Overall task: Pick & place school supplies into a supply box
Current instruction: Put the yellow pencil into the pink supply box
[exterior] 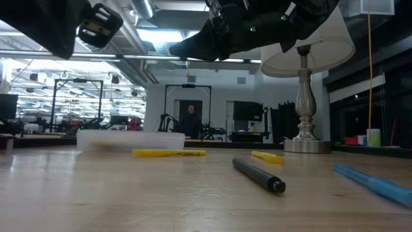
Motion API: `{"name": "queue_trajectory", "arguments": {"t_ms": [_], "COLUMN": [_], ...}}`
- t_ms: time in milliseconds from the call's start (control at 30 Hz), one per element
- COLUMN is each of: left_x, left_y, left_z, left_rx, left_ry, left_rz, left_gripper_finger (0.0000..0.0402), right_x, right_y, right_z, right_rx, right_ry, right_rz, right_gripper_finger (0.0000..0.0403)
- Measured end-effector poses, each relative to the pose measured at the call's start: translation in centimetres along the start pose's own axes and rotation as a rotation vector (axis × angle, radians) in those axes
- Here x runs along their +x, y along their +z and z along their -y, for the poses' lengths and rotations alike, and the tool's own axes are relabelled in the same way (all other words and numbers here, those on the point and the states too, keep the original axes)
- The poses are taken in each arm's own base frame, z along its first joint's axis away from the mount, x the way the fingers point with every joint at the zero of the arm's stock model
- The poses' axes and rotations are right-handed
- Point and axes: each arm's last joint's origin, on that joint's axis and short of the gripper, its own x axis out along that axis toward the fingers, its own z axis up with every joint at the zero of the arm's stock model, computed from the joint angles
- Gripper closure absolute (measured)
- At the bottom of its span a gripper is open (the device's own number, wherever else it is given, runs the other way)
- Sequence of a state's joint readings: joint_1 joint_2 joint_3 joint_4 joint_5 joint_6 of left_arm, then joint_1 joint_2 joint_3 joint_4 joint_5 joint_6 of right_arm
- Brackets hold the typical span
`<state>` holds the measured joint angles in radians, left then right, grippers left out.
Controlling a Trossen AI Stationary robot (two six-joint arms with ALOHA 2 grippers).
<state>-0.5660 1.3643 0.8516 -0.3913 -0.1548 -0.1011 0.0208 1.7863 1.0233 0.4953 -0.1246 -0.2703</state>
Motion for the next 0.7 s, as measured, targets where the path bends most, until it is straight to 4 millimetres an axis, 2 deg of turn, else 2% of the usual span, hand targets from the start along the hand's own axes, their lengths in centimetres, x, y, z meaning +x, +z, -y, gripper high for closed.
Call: {"name": "queue_trajectory", "arguments": {"t_ms": [300,500,700], "left_x": [-1.6,-1.9,-1.9], "left_y": [0.5,0.0,0.0], "left_z": [2.0,3.0,3.2], "left_rx": [0.063,0.088,0.013], "left_ry": [-0.041,-0.063,-0.066], "left_rz": [-0.079,-0.105,-0.111], "left_gripper_finger": [0.0397,0.0395,0.0345], "right_x": [0.0,0.1,0.3], "right_y": [0.0,0.3,0.8], "right_z": [-0.1,-1.3,-2.9], "right_rx": [0.065,0.075,0.063], "right_ry": [-0.002,-0.044,-0.105], "right_rz": [0.001,-0.011,-0.018], "right_gripper_finger": [0.0392,0.0392,0.0392]}}
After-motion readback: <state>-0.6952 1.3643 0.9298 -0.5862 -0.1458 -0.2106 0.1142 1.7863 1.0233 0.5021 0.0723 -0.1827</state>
